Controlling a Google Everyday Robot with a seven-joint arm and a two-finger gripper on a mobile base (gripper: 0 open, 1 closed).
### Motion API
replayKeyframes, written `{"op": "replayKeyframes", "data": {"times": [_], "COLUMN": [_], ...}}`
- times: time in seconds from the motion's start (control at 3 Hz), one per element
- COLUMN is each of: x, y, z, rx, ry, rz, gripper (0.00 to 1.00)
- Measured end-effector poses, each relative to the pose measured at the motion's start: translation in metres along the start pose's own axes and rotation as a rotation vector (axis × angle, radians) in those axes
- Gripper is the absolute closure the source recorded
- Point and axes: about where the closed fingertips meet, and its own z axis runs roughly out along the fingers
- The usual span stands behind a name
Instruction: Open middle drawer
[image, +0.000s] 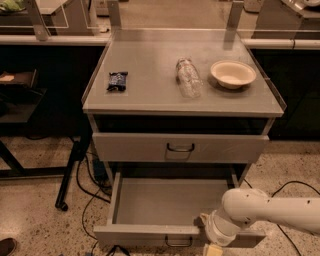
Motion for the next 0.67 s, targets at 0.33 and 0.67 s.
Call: {"op": "replayKeyframes", "data": {"times": [0.33, 0.67], "x": [0.013, 0.023], "y": [0.006, 0.018], "z": [0.022, 0.026], "rx": [-0.031, -0.051], "ry": [0.017, 0.046], "rz": [0.017, 0.009], "gripper": [0.00, 0.00]}}
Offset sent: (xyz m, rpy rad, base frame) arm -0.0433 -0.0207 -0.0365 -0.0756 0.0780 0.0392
